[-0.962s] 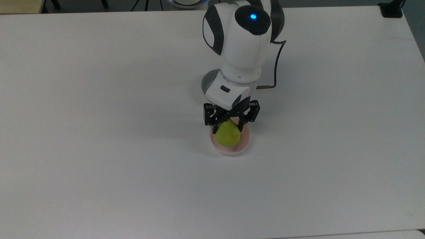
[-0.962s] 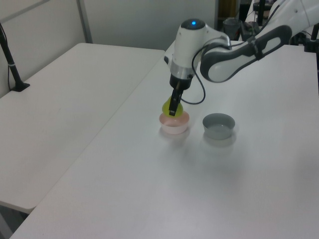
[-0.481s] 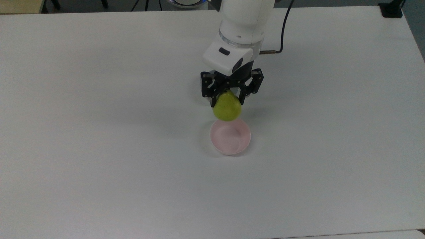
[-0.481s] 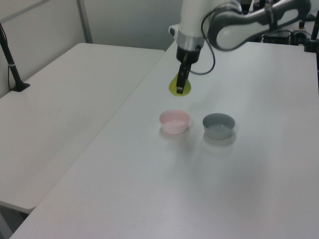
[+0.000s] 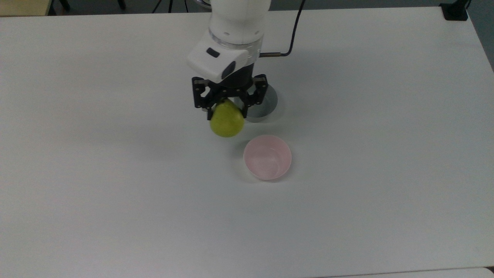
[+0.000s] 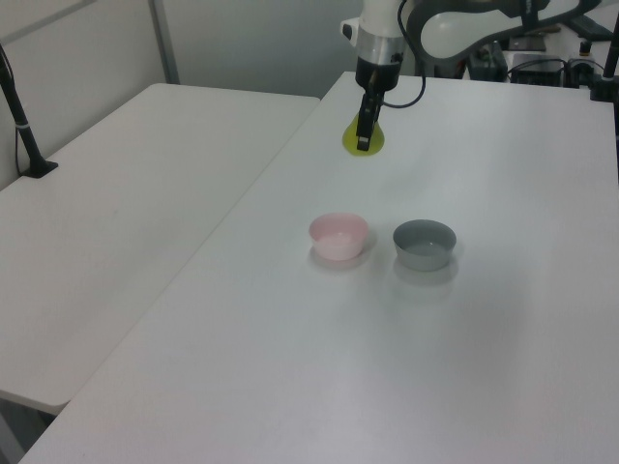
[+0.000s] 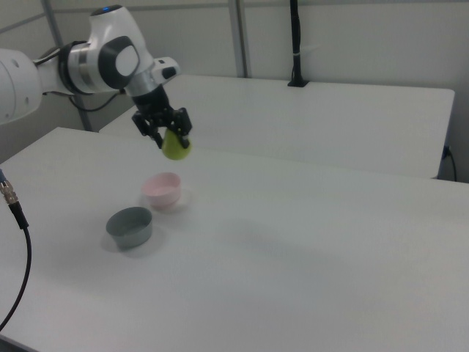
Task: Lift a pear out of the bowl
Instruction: 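Lift the pear out of the pink bowl and carry it sideways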
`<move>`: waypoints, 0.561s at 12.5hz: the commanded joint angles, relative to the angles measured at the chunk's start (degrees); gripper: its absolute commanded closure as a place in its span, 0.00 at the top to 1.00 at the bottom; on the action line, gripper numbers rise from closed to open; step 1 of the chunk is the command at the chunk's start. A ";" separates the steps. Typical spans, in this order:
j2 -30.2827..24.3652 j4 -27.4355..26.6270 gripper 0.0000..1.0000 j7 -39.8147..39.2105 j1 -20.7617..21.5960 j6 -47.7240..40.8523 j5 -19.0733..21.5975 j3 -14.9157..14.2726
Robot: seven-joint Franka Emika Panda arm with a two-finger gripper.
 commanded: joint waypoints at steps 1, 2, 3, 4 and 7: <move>-0.38 0.03 0.49 -7.18 -6.29 -0.57 2.36 -0.23; -0.38 0.03 0.49 -8.86 -7.97 -0.48 3.06 -0.23; -0.21 0.03 0.49 -11.23 -10.07 -0.48 3.94 -0.23; -0.03 0.03 0.49 -12.99 -11.49 -0.39 4.56 -0.23; 0.93 -0.67 0.49 -13.62 -12.38 4.68 4.48 -0.49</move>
